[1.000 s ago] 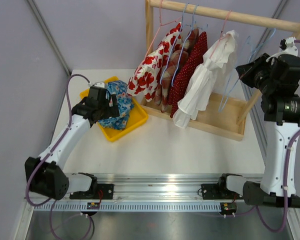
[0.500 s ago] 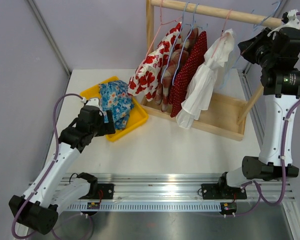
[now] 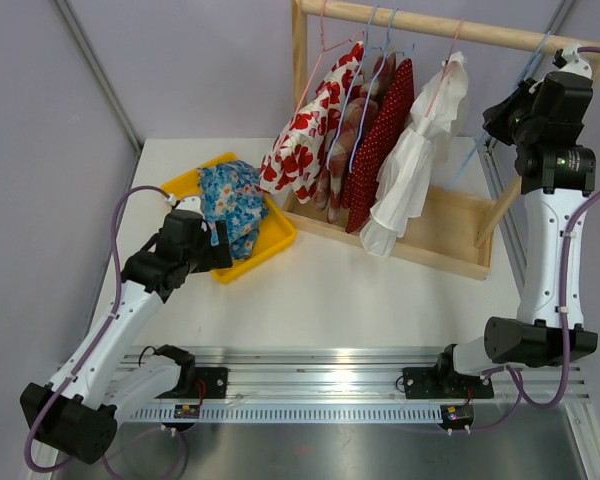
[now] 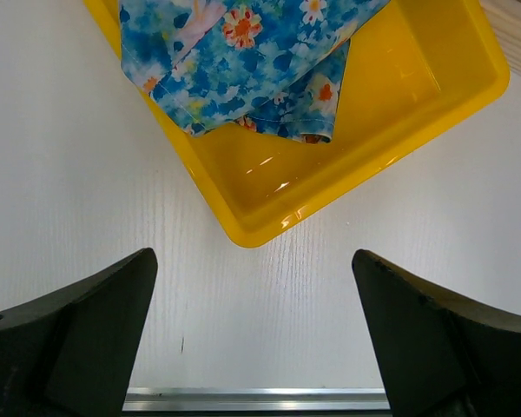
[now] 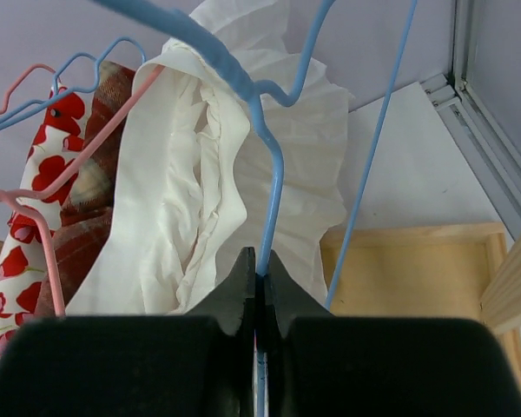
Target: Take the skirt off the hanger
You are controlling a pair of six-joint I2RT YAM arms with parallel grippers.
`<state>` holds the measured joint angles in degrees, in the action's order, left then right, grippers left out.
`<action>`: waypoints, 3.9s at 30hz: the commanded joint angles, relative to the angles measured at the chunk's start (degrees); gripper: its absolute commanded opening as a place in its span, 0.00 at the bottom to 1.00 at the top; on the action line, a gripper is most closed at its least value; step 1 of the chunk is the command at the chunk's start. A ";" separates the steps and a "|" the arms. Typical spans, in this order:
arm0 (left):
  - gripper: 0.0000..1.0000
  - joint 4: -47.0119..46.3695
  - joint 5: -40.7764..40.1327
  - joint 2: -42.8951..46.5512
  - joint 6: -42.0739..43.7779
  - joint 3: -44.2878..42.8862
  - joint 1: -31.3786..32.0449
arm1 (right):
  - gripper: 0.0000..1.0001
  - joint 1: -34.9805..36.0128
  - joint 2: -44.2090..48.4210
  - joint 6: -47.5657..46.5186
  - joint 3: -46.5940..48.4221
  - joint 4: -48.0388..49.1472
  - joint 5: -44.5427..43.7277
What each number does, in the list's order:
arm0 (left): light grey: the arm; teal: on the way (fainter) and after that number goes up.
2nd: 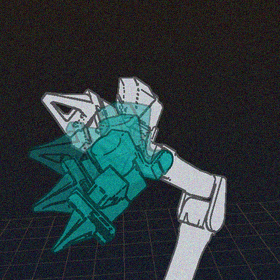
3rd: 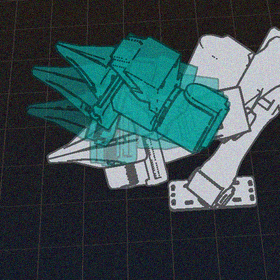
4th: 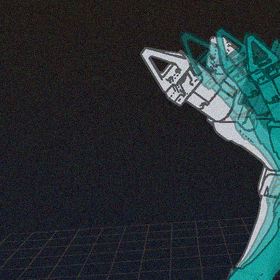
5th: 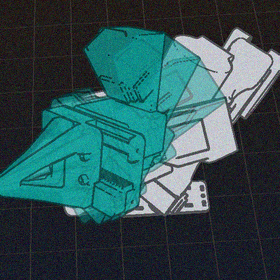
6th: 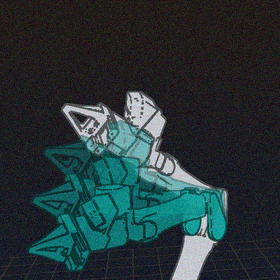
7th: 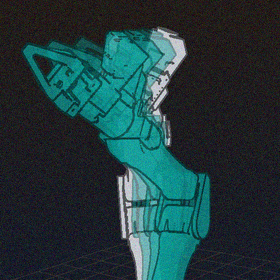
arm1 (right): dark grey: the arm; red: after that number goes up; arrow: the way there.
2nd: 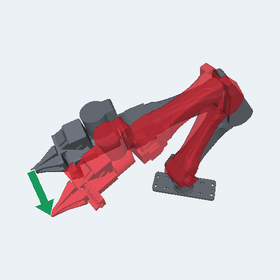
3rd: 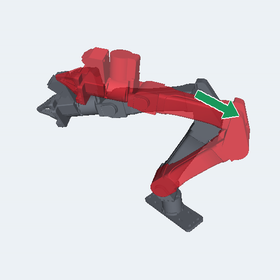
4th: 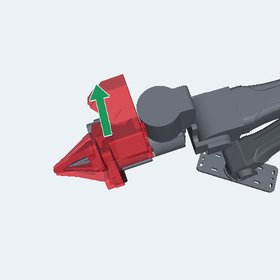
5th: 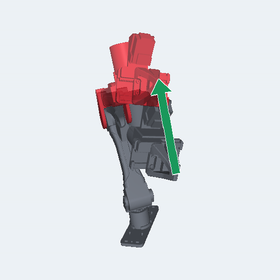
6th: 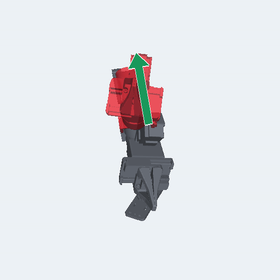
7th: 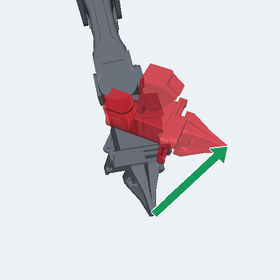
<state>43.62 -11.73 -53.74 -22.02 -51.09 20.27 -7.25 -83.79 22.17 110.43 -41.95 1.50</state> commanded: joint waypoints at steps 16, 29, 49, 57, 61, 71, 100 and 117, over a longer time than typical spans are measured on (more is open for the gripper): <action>0.99 -2.13 0.83 0.03 0.31 -0.06 1.09 | 0.99 -0.93 6.71 0.83 10.77 -2.36 19.13; 0.99 -1.96 0.21 0.30 0.22 -0.06 1.26 | 0.99 5.91 0.57 6.58 10.86 4.87 28.58; 0.99 -1.60 -1.28 0.39 -0.22 -0.06 3.28 | 0.80 10.67 -7.00 -2.57 9.45 2.23 11.07; 0.99 -1.60 -1.46 0.03 -0.22 0.03 3.37 | 0.23 11.82 -8.06 -2.31 9.71 2.84 6.94; 0.99 -1.52 -1.81 -0.14 -0.30 -0.15 3.37 | 0.05 11.90 -8.41 -3.19 11.38 1.27 5.80; 0.99 -2.49 -3.99 -4.09 3.90 -16.20 11.68 | 0.00 11.90 -4.99 -1.35 18.50 -1.29 9.57; 0.98 -31.48 11.37 -43.65 1.89 -58.07 49.25 | 0.00 11.90 18.84 4.63 -4.08 -1.99 14.58; 0.00 -32.63 8.07 -36.89 3.30 -48.24 54.51 | 0.00 11.90 18.23 2.79 -4.01 -1.02 9.07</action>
<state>11.18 0.05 -96.20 -19.88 -102.19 71.13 4.38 -64.75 26.79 103.09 -47.68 13.96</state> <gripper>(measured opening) 0.005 0.033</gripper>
